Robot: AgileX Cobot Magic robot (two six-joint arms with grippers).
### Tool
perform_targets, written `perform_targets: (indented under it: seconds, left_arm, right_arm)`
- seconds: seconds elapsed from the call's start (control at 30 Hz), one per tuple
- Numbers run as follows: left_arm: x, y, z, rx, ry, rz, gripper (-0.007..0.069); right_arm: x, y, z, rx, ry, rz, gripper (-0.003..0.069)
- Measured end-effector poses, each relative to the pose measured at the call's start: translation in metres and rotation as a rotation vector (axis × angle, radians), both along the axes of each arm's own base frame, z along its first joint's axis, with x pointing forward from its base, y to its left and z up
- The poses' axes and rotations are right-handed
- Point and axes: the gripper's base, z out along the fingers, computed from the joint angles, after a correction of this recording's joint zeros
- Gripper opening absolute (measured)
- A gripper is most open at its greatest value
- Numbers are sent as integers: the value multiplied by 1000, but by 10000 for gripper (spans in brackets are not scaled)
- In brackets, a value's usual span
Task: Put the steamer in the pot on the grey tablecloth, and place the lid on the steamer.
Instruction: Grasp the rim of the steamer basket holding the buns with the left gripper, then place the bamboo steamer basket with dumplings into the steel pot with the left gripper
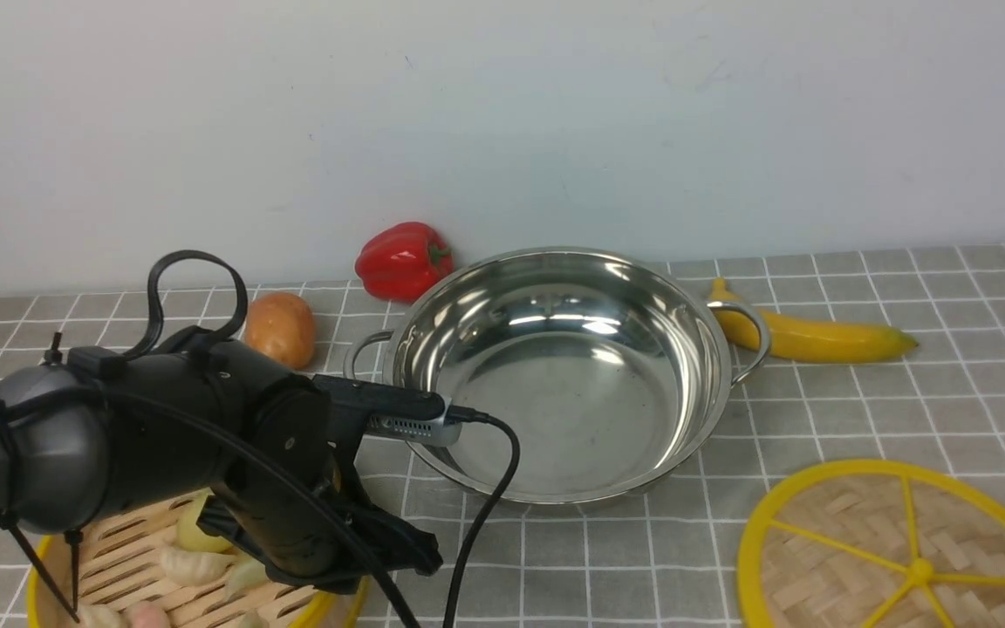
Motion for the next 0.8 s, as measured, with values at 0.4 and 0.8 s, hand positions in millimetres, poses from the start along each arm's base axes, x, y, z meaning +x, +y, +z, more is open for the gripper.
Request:
perform_targets:
  seconds: [0.4, 0.8]
  left_arm:
    - [-9, 9, 16, 56, 13, 20, 57]
    - [-10, 23, 82, 218, -4, -92, 64]
  right_arm:
    - [0, 0, 0, 0, 0, 0, 240]
    - [0, 0, 0, 0, 0, 0, 240]
